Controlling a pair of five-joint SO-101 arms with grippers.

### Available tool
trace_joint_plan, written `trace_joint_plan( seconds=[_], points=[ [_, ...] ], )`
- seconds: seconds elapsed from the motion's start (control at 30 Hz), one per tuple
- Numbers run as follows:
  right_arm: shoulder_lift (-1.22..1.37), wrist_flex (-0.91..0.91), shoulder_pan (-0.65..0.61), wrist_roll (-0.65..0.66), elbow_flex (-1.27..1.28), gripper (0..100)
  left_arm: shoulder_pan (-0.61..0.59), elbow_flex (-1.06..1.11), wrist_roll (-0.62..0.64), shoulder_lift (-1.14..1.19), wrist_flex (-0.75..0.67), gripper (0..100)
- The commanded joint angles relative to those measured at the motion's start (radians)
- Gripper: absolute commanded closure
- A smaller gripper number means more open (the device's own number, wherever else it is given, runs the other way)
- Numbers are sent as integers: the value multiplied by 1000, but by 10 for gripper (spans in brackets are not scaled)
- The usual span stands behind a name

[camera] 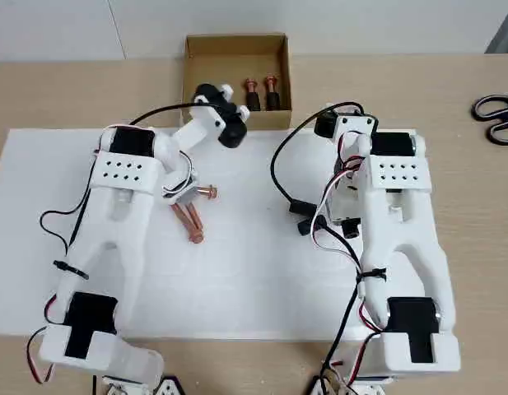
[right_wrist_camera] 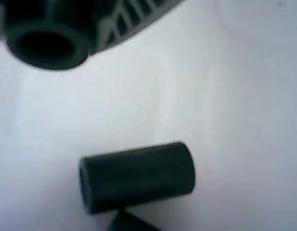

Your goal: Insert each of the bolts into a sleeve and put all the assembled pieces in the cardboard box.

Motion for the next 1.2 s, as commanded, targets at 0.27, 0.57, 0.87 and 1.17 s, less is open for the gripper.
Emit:
trace_joint_plan(
  seconds=[0.27, 0.57, 0.87, 1.17],
  points=[
    [-8, -1, 4, -14, -49, 995, 26, -48, -97, 195, -138, 812],
    [-8, -2, 4, -14, -49, 995, 32, -48, -97, 298, -250, 812],
    [-8, -4, 4, -14, -49, 995, 49, -48, -97, 330, -245, 921],
    [-8, 1, 4, -14, -49, 995, 114, -120, -69, 327, -141, 993]
  ],
)
